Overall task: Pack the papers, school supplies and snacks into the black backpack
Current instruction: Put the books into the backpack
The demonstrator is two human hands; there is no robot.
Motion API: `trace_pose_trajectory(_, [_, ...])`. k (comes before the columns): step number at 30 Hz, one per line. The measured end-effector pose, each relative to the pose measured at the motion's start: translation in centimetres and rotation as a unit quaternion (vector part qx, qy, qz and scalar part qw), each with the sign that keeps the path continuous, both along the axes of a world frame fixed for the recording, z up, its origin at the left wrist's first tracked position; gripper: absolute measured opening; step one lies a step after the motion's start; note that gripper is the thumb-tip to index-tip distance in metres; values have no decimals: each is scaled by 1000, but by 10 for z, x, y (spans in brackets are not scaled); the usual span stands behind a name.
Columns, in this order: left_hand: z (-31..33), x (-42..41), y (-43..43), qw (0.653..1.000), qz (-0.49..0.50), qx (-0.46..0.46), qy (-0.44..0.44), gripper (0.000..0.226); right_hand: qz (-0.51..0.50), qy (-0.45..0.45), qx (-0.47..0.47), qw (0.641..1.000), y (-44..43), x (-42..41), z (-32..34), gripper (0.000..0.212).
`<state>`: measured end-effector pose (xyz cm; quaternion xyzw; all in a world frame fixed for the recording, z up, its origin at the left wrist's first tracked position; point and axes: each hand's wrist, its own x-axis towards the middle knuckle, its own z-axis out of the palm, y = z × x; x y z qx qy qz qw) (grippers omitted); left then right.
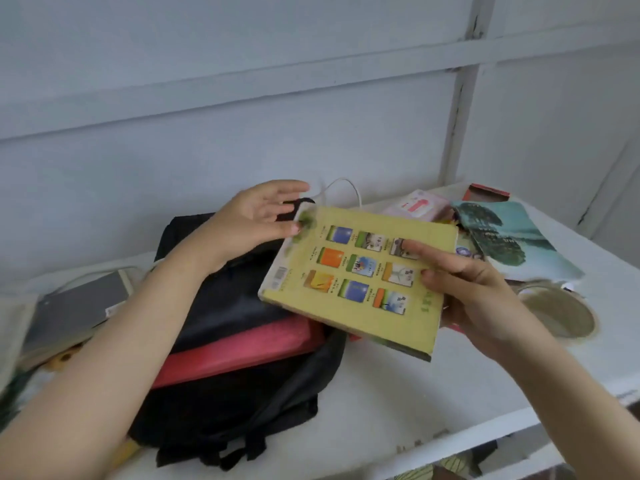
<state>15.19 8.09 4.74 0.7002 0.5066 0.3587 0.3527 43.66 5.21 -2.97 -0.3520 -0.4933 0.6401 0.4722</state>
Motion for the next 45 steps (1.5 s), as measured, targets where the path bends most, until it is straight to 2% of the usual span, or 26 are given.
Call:
trace_pose_trajectory(2, [-15,-21,-12,999,46,1,-23,47,-51,21,-27,998,-5,-5,-11,39])
trace_pose_trajectory(4, [-32,-44,-26,999,47,-15,-4,40,-99,60,-58,992,-10,-9,-19,38])
trace_pose_trajectory(6, [-49,-62,-39,998,14,-30,45,36,-137,94,-83,983,-16,-14,-24,40])
trace_pose_trajectory(9, [-73,-80,-51,983,-17,-28,178,54,-172,123,-109,971,-27,-24,-31,40])
trace_pose_trajectory(11, [-84,-83,-55,953,10,65,297,67,-186,138,-115,966,-34,-32,-34,38])
trace_pose_trajectory(13, [-93,-85,-53,909,26,188,371,62,-196,144,-117,963,-42,-39,-37,38])
trace_pose_trajectory(14, [-95,-85,-52,898,30,217,382,56,-200,147,-118,961,-46,-42,-39,39])
trace_pose_trajectory(16, [-92,-85,-50,909,23,200,365,46,-210,157,-121,957,-54,-48,-43,39])
trace_pose_trajectory(21, [-75,-113,-14,964,7,51,261,27,-235,192,-126,945,-71,-61,-52,41])
trace_pose_trajectory(23, [-74,-123,8,974,-17,-3,228,28,-245,203,-121,940,-77,-64,-52,41])
trace_pose_trajectory(25, [-82,-123,20,969,-43,-33,243,29,-251,201,-119,940,-83,-67,-51,41])
trace_pose_trajectory(26, [-87,-122,21,963,-47,-22,265,29,-252,198,-119,940,-86,-69,-51,41])
trace_pose_trajectory(27, [-92,-120,21,957,-40,27,287,31,-256,196,-119,939,-89,-72,-52,41])
trace_pose_trajectory(28, [-95,-118,19,942,-25,112,315,34,-260,196,-119,938,-91,-75,-54,41])
trace_pose_trajectory(30, [-99,-117,13,891,-28,265,366,38,-268,201,-119,935,-96,-80,-57,41])
trace_pose_trajectory(33, [-106,-119,6,853,-57,341,392,41,-284,198,-119,931,-102,-88,-59,41])
trace_pose_trajectory(35, [-111,-120,0,819,-58,386,419,35,-293,194,-119,929,-106,-92,-60,42])
trace_pose_trajectory(40, [-118,-122,-16,782,-26,346,518,68,-318,190,-112,922,-119,-102,-62,42])
trace_pose_trajectory(45, [-120,-121,-16,801,-41,331,497,75,-340,189,-101,916,-128,-114,-63,44])
